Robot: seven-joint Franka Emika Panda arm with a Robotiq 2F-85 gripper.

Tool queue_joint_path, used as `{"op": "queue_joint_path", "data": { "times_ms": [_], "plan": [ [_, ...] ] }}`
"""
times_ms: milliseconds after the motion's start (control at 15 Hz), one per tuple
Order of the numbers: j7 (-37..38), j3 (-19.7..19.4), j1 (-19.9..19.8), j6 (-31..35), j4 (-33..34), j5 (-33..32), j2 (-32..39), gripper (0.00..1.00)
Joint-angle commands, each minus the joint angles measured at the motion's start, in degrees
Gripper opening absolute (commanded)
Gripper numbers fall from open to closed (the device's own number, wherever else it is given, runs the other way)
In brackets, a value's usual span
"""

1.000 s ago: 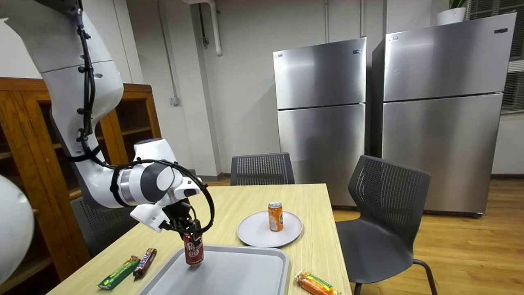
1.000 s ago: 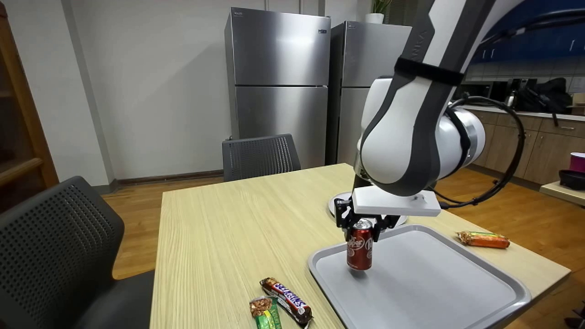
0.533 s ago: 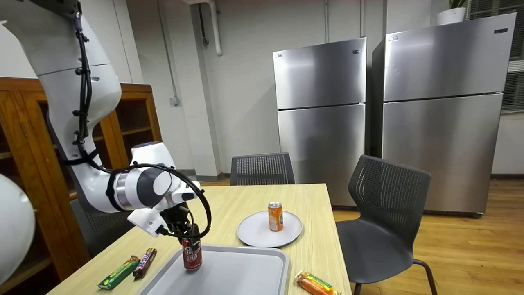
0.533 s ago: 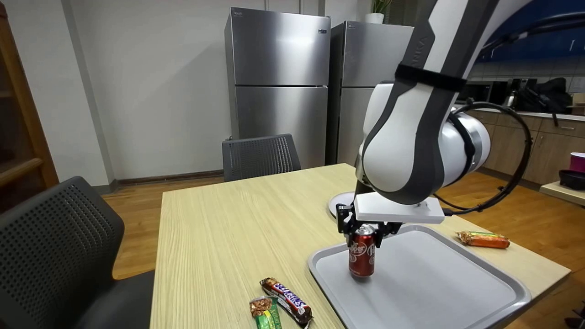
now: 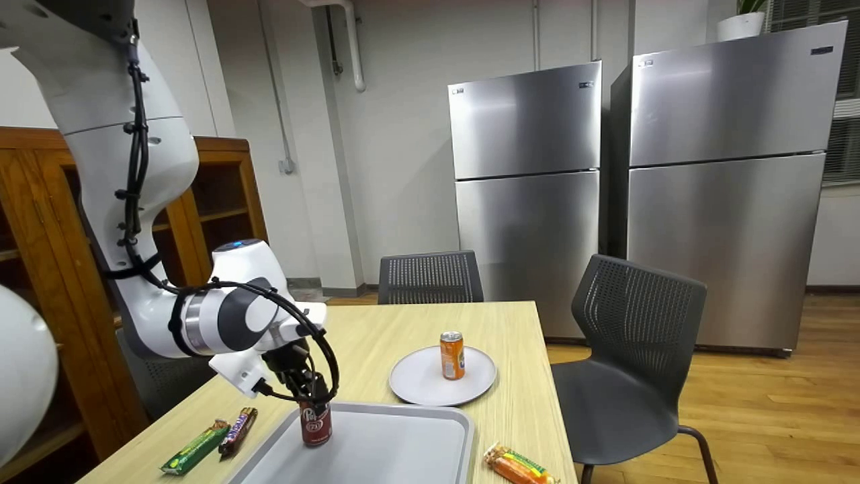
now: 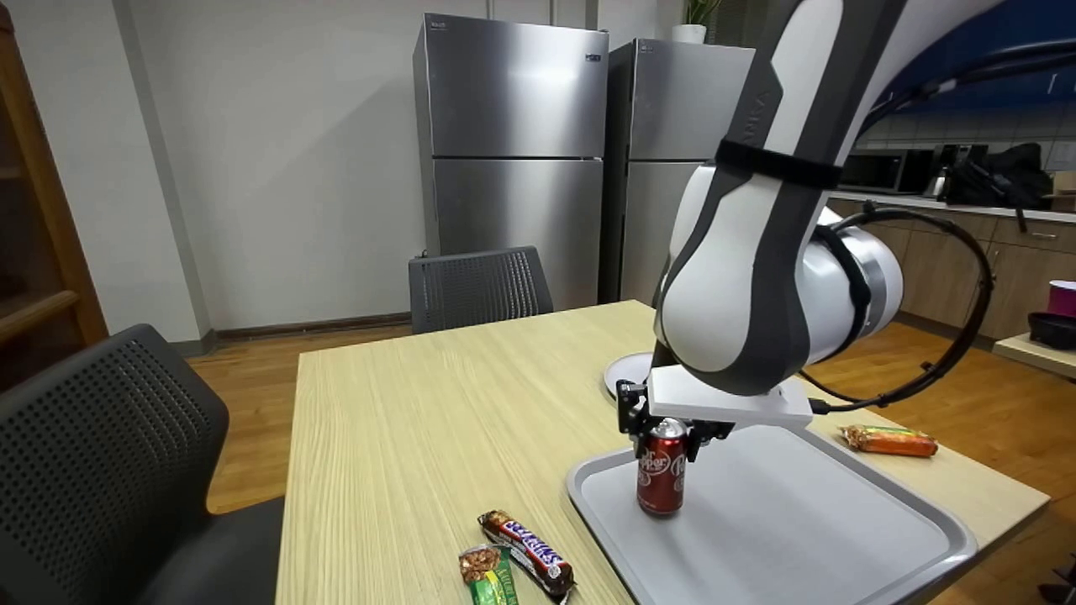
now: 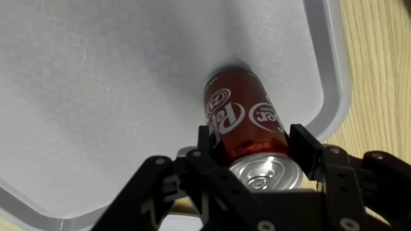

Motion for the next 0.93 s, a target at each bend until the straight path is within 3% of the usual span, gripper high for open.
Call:
{"op": "queue_joint_path", "data": {
  "times_ms": [0,200,667,867],
  "plan": [
    [-1.9,0.1,1.0,1.7,-0.8,2.5,-0.4,0.88],
    [-1.9,-0.2,1.4,0.7,-0.7,3.5,-1.6,0.99],
    [-1.2,-3.4,2.6,-2.7,2.0,4.9,-2.6,1.0],
    [1.4,-8.2,5.4,-4.4,3.4,3.8,-2.5,1.0]
  ]
}}
